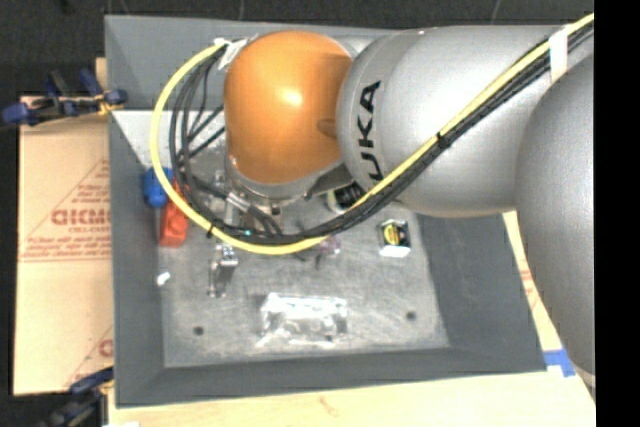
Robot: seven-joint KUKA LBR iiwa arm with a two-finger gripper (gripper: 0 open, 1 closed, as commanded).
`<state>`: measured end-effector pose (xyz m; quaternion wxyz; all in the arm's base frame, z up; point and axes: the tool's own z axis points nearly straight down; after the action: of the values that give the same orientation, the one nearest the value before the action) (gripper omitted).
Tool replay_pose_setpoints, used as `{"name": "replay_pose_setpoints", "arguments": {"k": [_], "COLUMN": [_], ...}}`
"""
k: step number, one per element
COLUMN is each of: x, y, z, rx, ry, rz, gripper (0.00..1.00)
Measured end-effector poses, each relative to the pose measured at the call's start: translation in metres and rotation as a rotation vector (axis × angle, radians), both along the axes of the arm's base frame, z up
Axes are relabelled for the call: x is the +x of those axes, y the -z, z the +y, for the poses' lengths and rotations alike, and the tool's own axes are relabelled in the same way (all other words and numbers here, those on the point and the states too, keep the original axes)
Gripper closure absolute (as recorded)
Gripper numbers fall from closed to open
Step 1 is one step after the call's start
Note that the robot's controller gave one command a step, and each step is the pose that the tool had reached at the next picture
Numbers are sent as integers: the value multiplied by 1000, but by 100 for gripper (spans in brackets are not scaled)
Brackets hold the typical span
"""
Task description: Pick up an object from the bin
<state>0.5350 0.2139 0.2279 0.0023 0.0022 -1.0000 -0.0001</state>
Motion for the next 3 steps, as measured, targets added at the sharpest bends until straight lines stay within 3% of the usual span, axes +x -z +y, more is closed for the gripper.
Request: {"name": "replay_pose_setpoints", "arguments": {"k": [1, 2, 3], "x": [-48, -49, -43], "y": [76, 151, 155], "z": [-104, -101, -127], "rx": [-5, 0, 6], "ry": [27, 111, 117], "rz": [2, -4, -14], "gripper": [0, 0, 0]}}
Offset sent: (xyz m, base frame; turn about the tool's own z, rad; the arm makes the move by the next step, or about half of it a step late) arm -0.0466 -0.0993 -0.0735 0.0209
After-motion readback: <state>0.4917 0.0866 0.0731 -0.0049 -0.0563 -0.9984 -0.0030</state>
